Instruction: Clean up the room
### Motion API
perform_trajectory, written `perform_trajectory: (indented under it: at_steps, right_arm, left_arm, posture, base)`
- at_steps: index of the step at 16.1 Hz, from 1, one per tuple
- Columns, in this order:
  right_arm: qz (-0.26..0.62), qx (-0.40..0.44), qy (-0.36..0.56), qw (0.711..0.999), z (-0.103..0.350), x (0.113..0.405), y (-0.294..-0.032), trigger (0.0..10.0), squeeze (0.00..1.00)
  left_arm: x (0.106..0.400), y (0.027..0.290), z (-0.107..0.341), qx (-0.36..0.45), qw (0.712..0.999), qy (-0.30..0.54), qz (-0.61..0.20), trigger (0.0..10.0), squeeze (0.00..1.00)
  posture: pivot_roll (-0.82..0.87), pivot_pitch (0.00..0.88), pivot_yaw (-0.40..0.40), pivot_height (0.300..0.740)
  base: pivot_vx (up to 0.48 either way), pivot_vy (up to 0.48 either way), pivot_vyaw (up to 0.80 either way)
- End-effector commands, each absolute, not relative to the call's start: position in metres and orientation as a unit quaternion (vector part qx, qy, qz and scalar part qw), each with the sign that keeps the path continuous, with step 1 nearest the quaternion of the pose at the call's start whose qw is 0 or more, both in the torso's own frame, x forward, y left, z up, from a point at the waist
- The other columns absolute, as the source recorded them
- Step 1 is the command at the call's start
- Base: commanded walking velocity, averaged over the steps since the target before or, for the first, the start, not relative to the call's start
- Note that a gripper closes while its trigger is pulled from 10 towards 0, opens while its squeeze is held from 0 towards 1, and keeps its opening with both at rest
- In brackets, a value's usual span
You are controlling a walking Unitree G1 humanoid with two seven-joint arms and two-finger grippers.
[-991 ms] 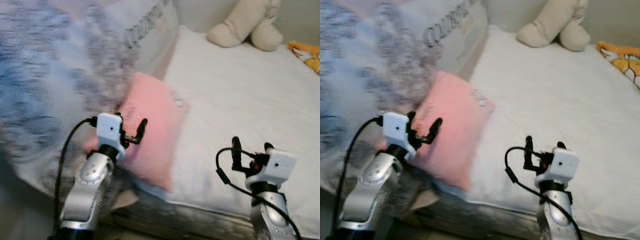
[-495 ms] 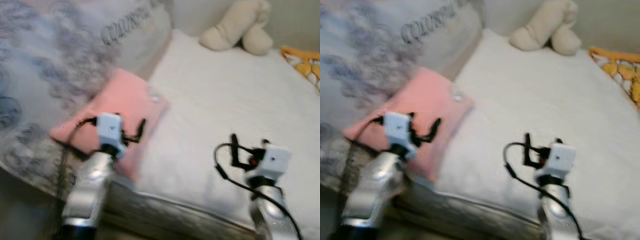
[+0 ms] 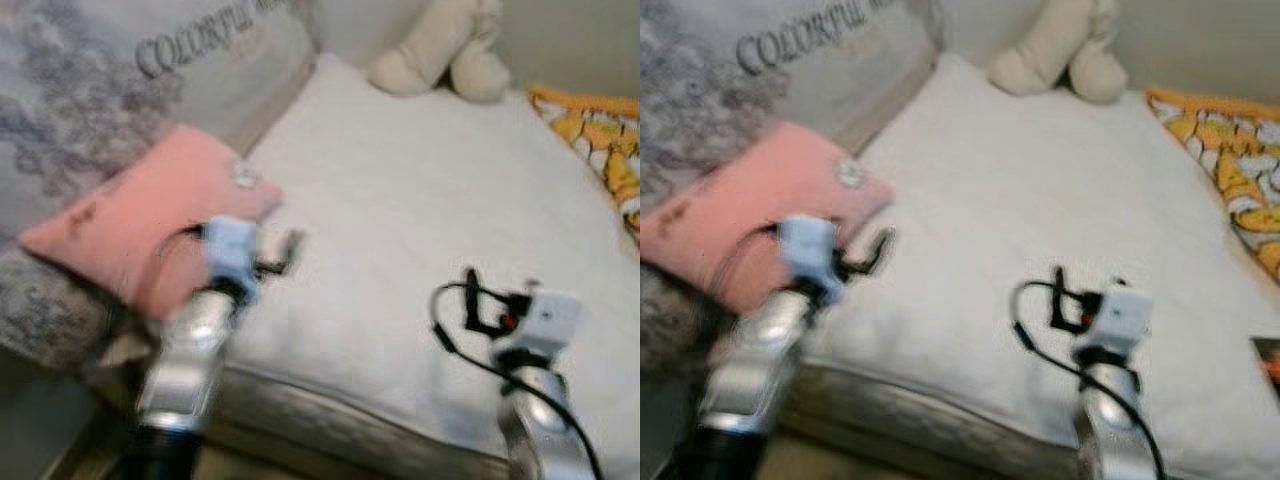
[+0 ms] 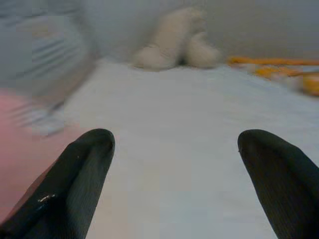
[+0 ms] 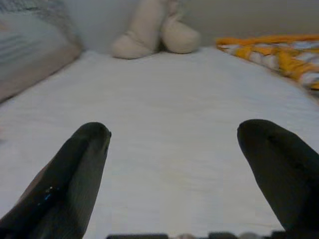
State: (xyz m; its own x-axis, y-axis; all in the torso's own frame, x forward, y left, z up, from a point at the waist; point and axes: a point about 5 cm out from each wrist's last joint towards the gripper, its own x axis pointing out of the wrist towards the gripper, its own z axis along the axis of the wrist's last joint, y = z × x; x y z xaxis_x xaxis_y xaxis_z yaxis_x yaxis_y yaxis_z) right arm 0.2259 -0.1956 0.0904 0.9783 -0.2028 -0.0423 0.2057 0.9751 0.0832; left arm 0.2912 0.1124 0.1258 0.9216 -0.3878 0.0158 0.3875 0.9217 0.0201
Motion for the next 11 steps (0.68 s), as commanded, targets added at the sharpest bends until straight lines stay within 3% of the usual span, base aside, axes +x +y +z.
perform_trajectory:
  at_steps: [1, 5, 8, 11]
  right_arm:
    - [-0.099, 0.042, 0.013, 0.994, 0.091, 0.2272, -0.1906, 10.0, 0.0]
    - [-0.085, 0.024, 0.018, 0.996, 0.0889, 0.231, -0.1856, 10.0, 0.0]
    - [-0.089, 0.019, 0.012, 0.996, 0.0897, 0.2317, -0.187, 10.0, 0.0]
    - [-0.088, 0.011, 0.007, 0.996, 0.0918, 0.2319, -0.1864, 10.0, 0.0]
  left_arm:
    - [0.2928, 0.1186, 0.1297, 0.02, 0.98, -0.02, -0.197, 10.0, 0.0]
    - [0.2969, 0.1176, 0.1316, 0.021, 0.978, -0.024, -0.207, 10.0, 0.0]
    - [0.2976, 0.114, 0.1312, 0.023, 0.975, -0.026, -0.22, 10.0, 0.0]
    - [0.2989, 0.1118, 0.1312, 0.025, 0.973, -0.027, -0.228, 10.0, 0.0]
  posture:
    - [-0.04, 0.0, -0.011, 0.74]
    - [-0.04, 0.0, -0.011, 0.727]
    - [-0.04, 0.0, -0.01, 0.714]
    - [-0.05, 0.0, -0.008, 0.714]
  base:
    - [0.0, -0.48, 0.0]
    - [0.0, -0.48, 0.0]
    - [0.0, -0.48, -0.49]
    - [0.0, -0.48, 0.0]
